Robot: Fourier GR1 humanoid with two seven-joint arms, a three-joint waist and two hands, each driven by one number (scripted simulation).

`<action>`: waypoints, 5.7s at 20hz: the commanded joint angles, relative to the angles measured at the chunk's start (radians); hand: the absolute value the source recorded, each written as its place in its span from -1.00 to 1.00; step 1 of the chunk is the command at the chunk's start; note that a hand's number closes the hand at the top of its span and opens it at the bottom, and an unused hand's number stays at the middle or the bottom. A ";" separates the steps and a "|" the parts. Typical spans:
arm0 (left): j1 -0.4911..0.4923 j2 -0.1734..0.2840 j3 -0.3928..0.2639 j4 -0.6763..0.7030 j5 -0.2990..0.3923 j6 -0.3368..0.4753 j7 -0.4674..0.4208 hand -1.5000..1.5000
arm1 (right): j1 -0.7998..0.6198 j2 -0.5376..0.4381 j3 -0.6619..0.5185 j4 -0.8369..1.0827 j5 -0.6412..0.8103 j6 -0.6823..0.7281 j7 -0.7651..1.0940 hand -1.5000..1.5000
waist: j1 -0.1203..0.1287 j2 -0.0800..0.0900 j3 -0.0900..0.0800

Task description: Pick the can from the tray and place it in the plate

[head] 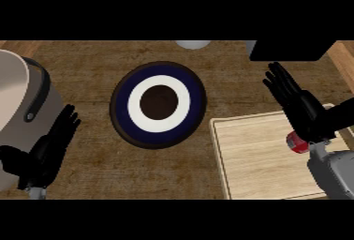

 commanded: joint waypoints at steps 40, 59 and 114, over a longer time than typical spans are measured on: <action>-0.311 0.039 0.070 -0.007 -0.116 -0.053 0.006 0.00 | 0.094 -0.772 -0.003 -0.379 0.575 0.650 -0.172 -1.00 | -0.006 0.046 -0.018; -0.313 0.000 0.137 -0.009 -0.155 -0.144 0.019 0.00 | 0.021 -0.448 0.071 -0.186 1.076 0.687 -0.107 -1.00 | -0.009 0.046 -0.015; -0.305 -0.047 0.214 -0.049 -0.221 -0.216 0.070 0.00 | -0.540 0.072 -0.411 0.807 1.014 0.324 -0.875 1.00 | -0.005 0.040 -0.015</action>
